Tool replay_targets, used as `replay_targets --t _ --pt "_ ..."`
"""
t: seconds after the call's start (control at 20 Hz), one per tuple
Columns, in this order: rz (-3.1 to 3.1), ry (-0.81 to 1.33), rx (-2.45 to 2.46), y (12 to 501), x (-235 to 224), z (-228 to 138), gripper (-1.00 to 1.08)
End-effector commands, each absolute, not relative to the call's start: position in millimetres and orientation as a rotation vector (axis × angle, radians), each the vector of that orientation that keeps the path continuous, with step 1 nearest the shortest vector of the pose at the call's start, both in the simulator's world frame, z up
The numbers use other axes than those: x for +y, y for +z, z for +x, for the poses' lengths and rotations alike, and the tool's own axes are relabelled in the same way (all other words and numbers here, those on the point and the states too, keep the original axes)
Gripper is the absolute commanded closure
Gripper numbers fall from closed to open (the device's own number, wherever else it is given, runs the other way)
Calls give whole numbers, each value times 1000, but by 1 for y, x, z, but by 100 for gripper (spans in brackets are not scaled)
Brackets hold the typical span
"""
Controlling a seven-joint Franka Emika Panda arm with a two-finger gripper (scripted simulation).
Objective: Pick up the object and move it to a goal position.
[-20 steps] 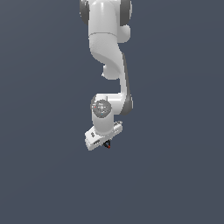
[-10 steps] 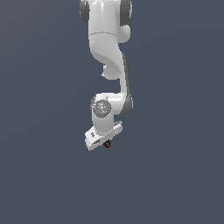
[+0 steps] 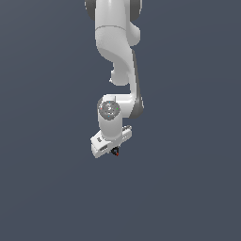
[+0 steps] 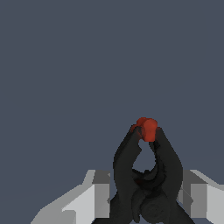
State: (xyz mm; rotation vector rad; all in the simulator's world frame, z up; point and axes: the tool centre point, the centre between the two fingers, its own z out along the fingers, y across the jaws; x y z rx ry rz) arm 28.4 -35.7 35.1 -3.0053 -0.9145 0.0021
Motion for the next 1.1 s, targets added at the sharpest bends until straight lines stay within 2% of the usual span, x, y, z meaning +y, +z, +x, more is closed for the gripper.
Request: replay_targets --t 0.0,1.05 --pt "-3006 1 -915 47 -36 23 108" --pt "-3007 1 -915 212 -37 -56 108"
